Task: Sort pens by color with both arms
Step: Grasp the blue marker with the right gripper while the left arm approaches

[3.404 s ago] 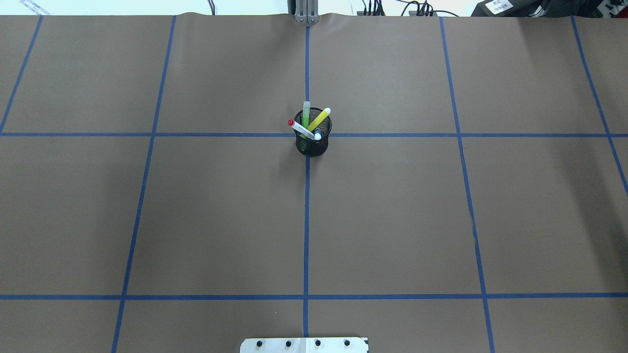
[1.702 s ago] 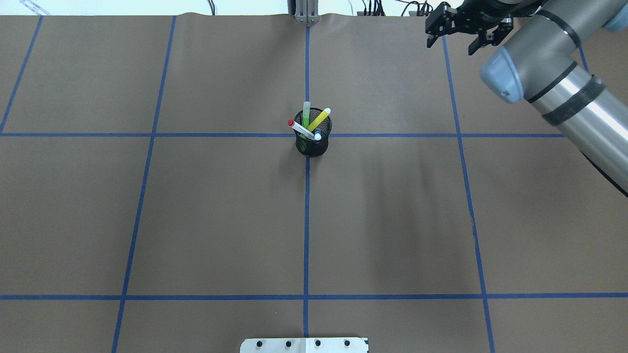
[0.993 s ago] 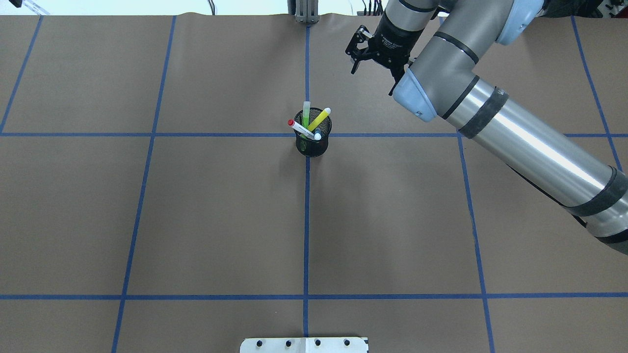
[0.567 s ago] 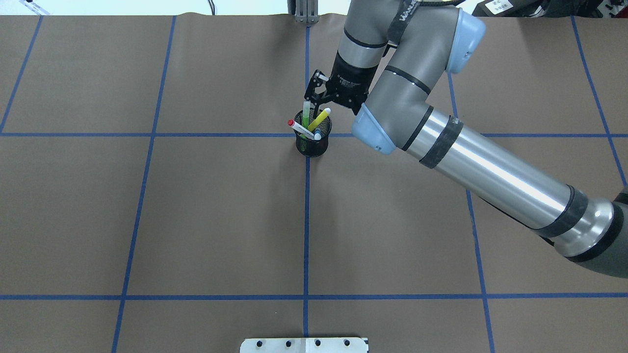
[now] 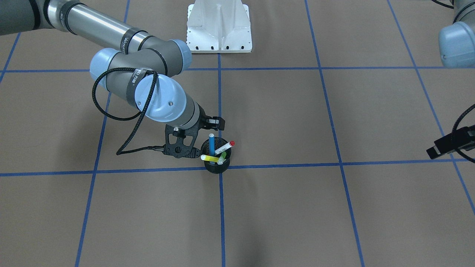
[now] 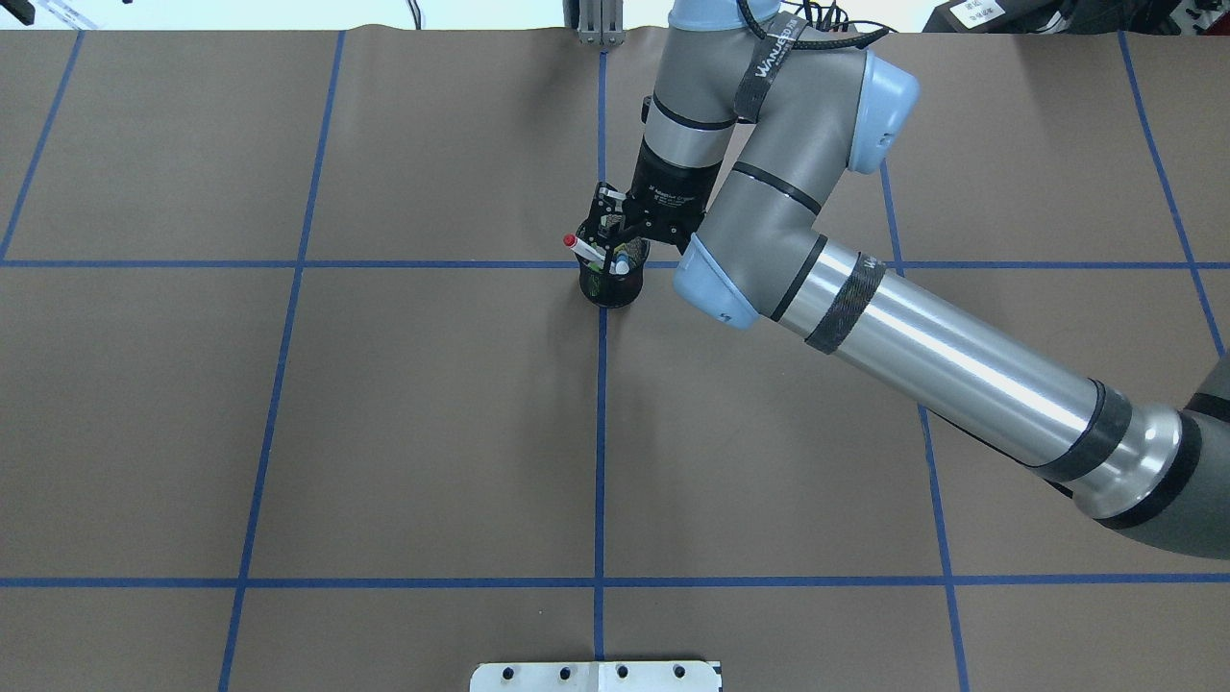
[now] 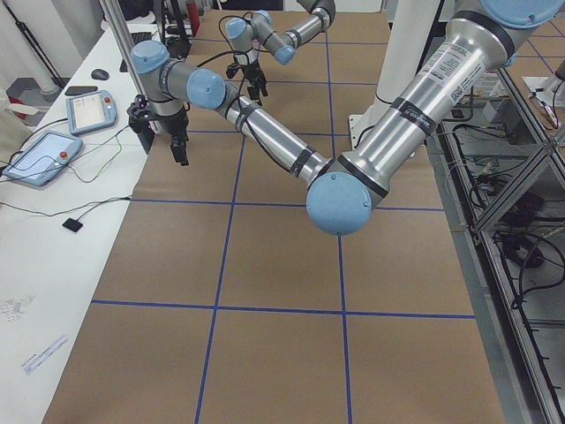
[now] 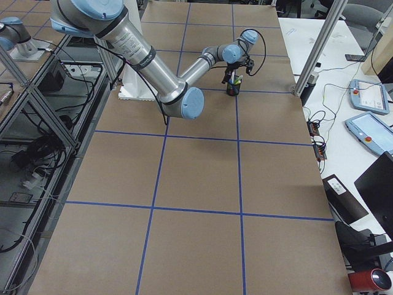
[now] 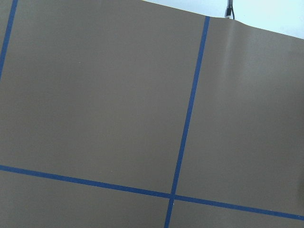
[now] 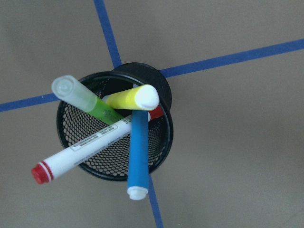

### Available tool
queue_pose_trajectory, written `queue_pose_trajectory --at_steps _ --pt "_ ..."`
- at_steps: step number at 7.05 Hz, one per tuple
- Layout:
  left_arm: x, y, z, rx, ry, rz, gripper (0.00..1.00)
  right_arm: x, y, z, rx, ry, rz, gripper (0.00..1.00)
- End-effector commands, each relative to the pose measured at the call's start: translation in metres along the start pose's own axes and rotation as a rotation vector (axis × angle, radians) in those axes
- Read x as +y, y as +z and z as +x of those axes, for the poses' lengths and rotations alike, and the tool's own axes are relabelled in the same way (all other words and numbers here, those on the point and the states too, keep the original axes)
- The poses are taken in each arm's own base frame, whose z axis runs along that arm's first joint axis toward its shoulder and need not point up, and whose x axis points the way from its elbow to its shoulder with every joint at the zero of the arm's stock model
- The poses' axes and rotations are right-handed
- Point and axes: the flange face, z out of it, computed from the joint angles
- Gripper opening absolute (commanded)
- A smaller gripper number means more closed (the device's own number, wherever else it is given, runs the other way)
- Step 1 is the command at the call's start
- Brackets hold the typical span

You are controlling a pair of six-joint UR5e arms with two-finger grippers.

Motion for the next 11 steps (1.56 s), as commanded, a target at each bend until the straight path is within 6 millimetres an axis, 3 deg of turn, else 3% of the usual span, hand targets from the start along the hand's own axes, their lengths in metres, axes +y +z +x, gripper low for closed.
queue_pose_trajectory --at_steps 1,5,6,7,10,11 --pt "0.006 -0.001 0.017 0.008 -0.033 -0.001 1.0 -0.017 0.003 0.009 -0.005 0.056 -0.049 0.81" --pt "0.016 -0.001 0.039 0.014 -0.029 0.005 1.0 -0.015 -0.018 -0.009 -0.035 0.027 -0.043 0.78" --pt "0.021 0.01 0.05 0.01 -0.036 -0.012 1.0 -0.023 -0.01 -0.011 -0.045 0.005 -0.034 0.74" --pt "0.033 0.031 0.079 0.007 -0.057 -0.039 1.0 -0.041 0.005 -0.008 -0.06 -0.015 -0.023 0.72" --pt "0.043 0.038 0.111 0.016 -0.071 -0.052 1.0 -0.047 0.01 -0.011 -0.054 0.004 -0.032 0.65" --pt "0.044 0.04 0.113 0.015 -0.069 -0.053 1.0 -0.046 0.01 -0.012 -0.056 0.009 -0.037 0.64"
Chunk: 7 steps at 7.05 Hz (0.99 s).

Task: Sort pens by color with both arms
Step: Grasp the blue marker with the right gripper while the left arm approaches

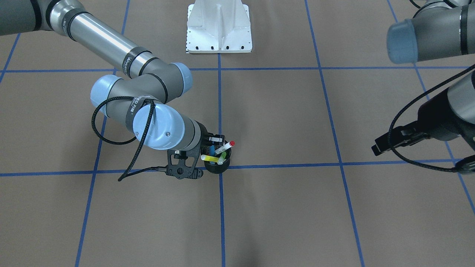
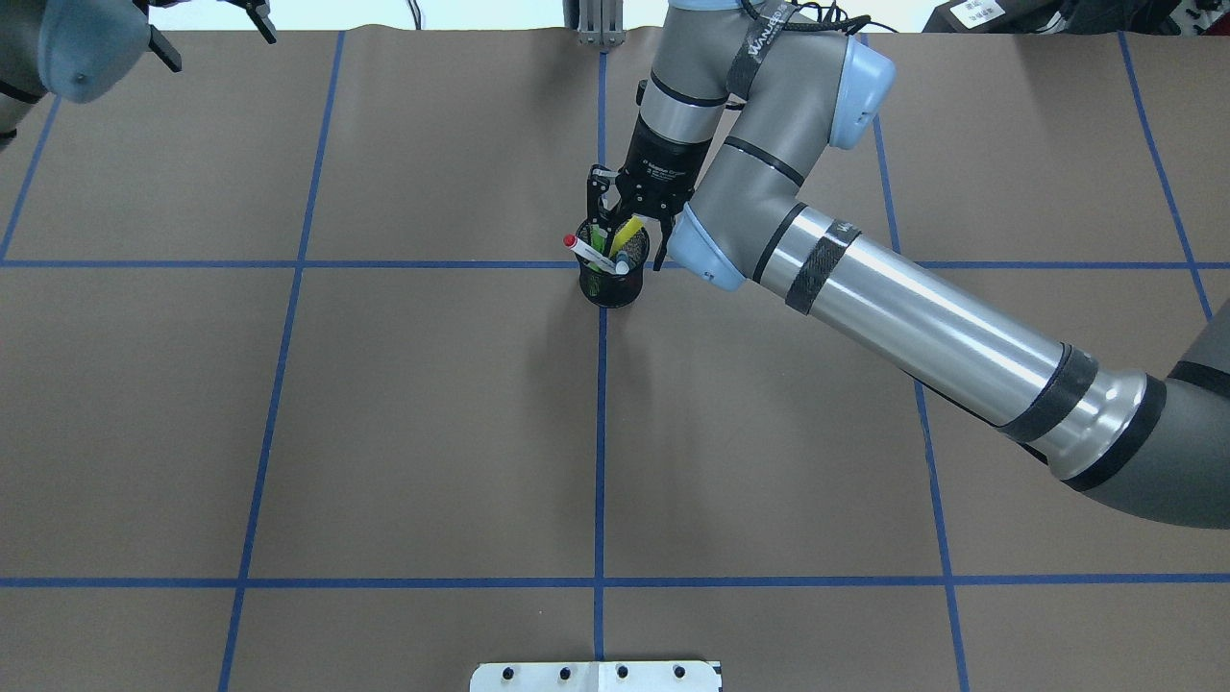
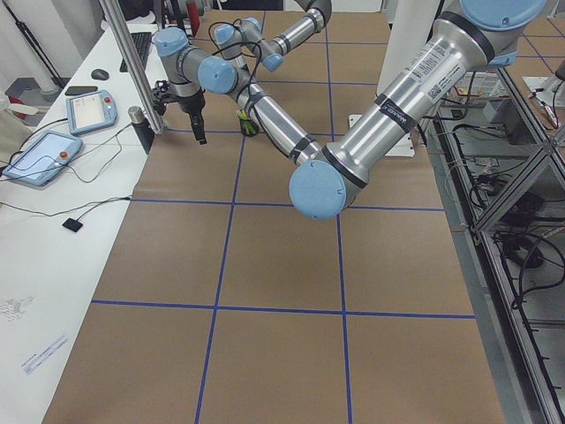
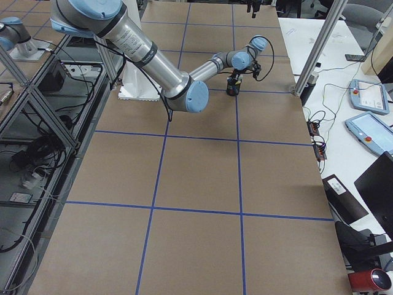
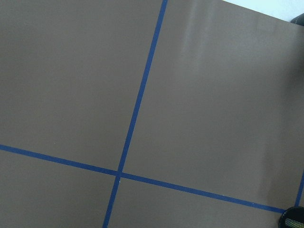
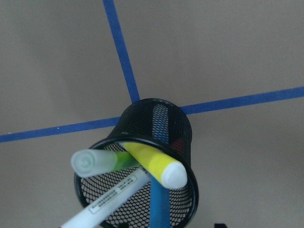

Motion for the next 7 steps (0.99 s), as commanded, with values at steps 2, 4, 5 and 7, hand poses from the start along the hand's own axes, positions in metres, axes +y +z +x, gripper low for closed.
queue_pose_trajectory --at_steps 2,4,5,7 --pt "0.005 0.006 0.008 -0.001 0.003 -0.008 1.0 0.002 0.001 -0.002 -0.009 0.008 -0.024 0.58" --pt "0.011 0.016 0.016 -0.005 -0.014 -0.02 1.0 0.002 0.001 -0.002 -0.01 0.009 -0.03 0.49" --pt "0.015 0.024 0.025 -0.022 -0.013 -0.013 1.0 0.002 0.001 -0.002 -0.011 0.009 -0.031 0.45" --pt "0.015 0.024 0.03 -0.021 -0.022 -0.011 1.0 0.002 0.001 -0.002 -0.012 0.017 -0.033 0.42"
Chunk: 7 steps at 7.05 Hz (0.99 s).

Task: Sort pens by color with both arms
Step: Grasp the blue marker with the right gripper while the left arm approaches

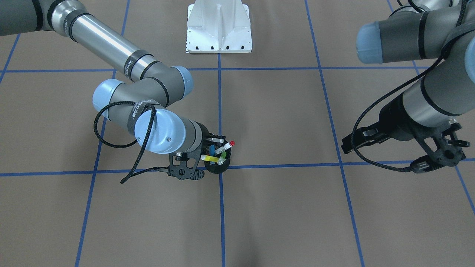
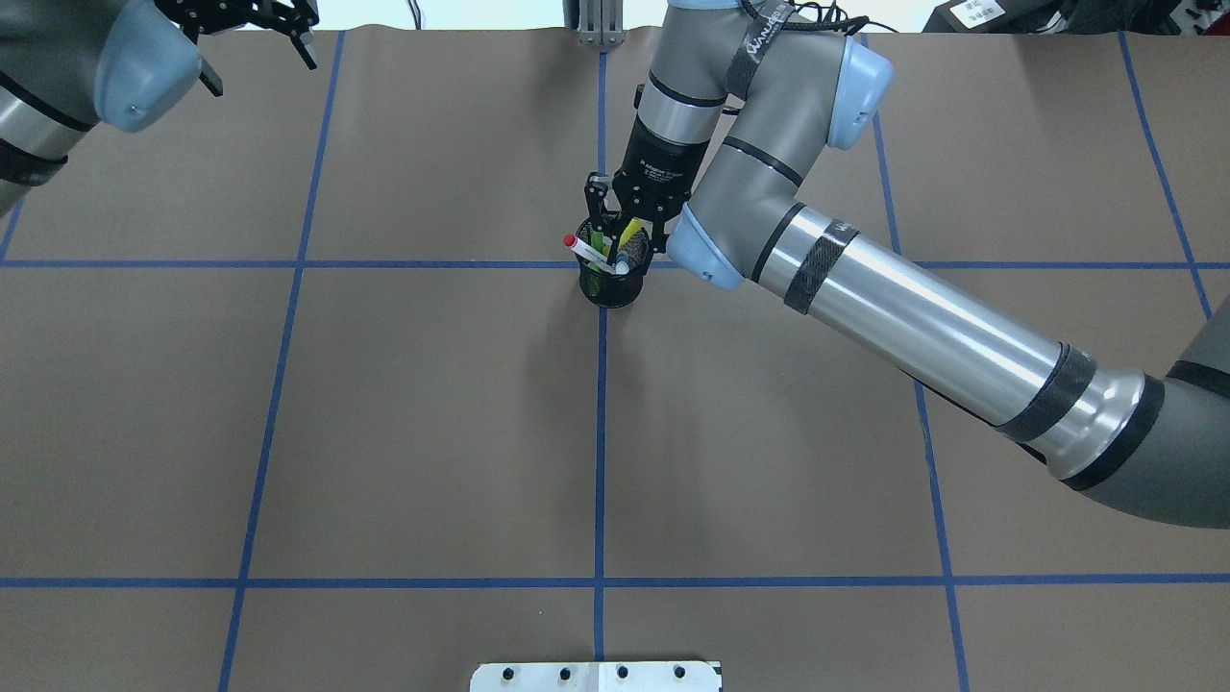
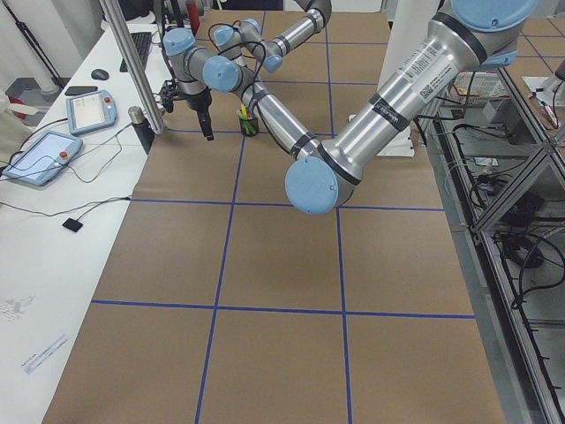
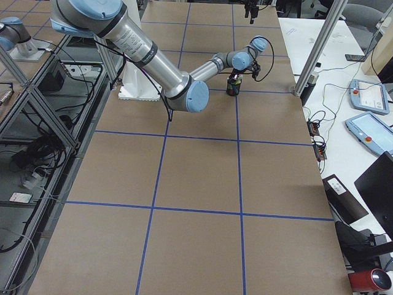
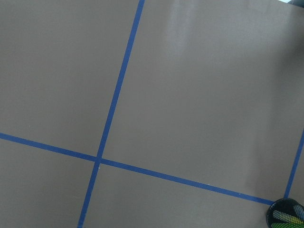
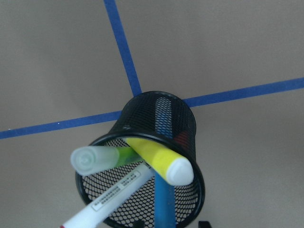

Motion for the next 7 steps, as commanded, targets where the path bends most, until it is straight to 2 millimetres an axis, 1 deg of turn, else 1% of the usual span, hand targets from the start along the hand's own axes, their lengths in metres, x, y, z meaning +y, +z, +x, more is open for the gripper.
queue_pose_trajectory --at_steps 1,3,4,5,6,7 --pt "0.005 0.005 0.011 -0.001 -0.014 -0.005 1.0 0.001 0.001 0.0 -0.006 0.019 -0.017 0.42" --pt "0.01 0.015 0.018 0.007 -0.04 -0.008 1.0 0.002 0.001 0.001 -0.01 0.019 -0.028 0.42" --pt "0.006 0.02 0.02 0.039 -0.054 0.009 1.0 0.002 0.001 0.001 -0.01 0.018 -0.027 0.36" --pt "0.007 0.035 0.027 0.075 -0.057 0.018 1.0 0.002 0.001 0.0 -0.011 0.017 -0.027 0.26" --pt "0.014 0.052 0.038 0.109 -0.066 0.015 1.0 0.002 0.001 0.001 -0.01 0.016 -0.027 0.24" --pt "0.013 0.058 0.043 0.155 -0.082 0.026 1.0 0.003 0.0 -0.001 -0.014 0.013 -0.027 0.24"
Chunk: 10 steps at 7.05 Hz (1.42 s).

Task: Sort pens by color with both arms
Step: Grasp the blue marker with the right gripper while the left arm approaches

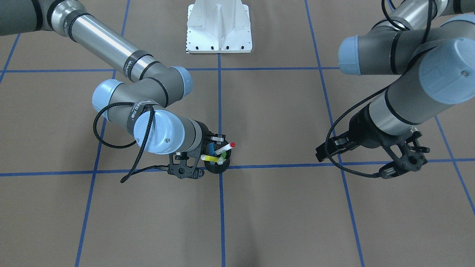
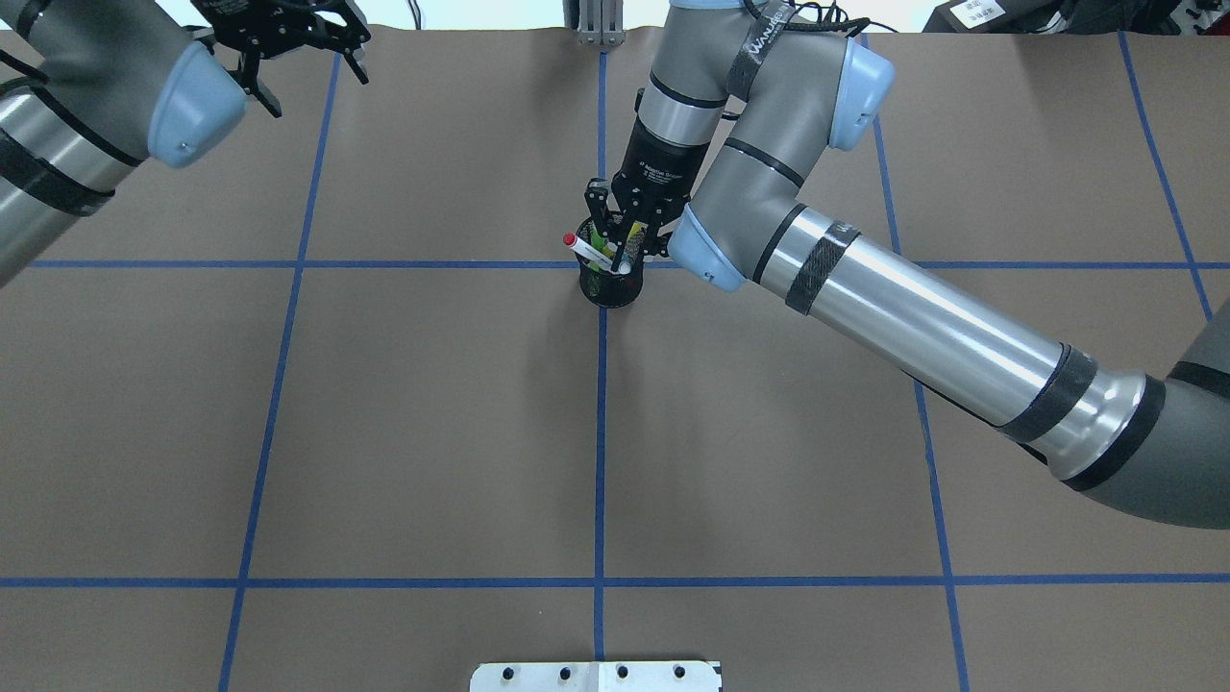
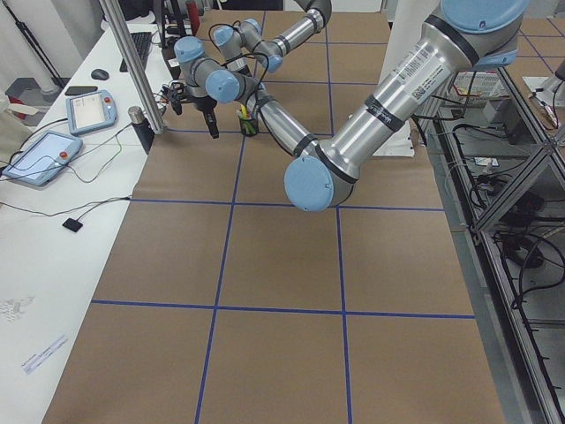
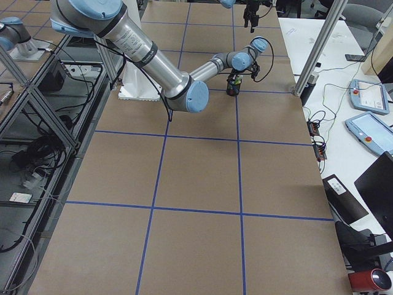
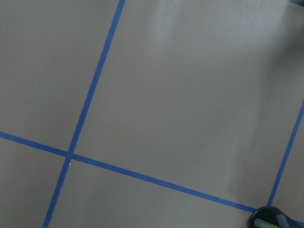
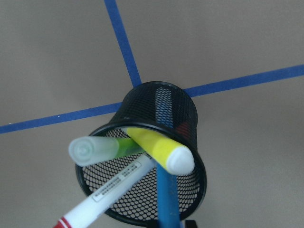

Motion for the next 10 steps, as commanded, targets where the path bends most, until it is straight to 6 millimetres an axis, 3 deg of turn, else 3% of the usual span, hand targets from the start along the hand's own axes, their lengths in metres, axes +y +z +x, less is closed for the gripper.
queue_pose_trajectory --at_steps 1,3,6,8,10 --pt "0.004 0.021 0.013 0.114 -0.044 0.016 1.0 0.001 -0.001 -0.002 -0.004 -0.006 0.0 0.24" --pt "0.025 0.063 0.029 0.22 -0.089 -0.019 1.0 0.005 -0.008 -0.009 -0.013 -0.014 0.006 0.24" --pt "0.079 0.109 0.063 0.27 -0.079 0.005 1.0 0.003 -0.025 -0.001 -0.063 0.064 -0.09 0.25" --pt "0.115 0.136 0.08 0.278 -0.085 -0.013 0.97 -0.008 -0.059 0.013 -0.122 0.172 -0.18 0.25" --pt "0.14 0.147 0.091 0.278 -0.096 -0.049 0.93 -0.012 -0.086 0.028 -0.172 0.254 -0.262 0.25"
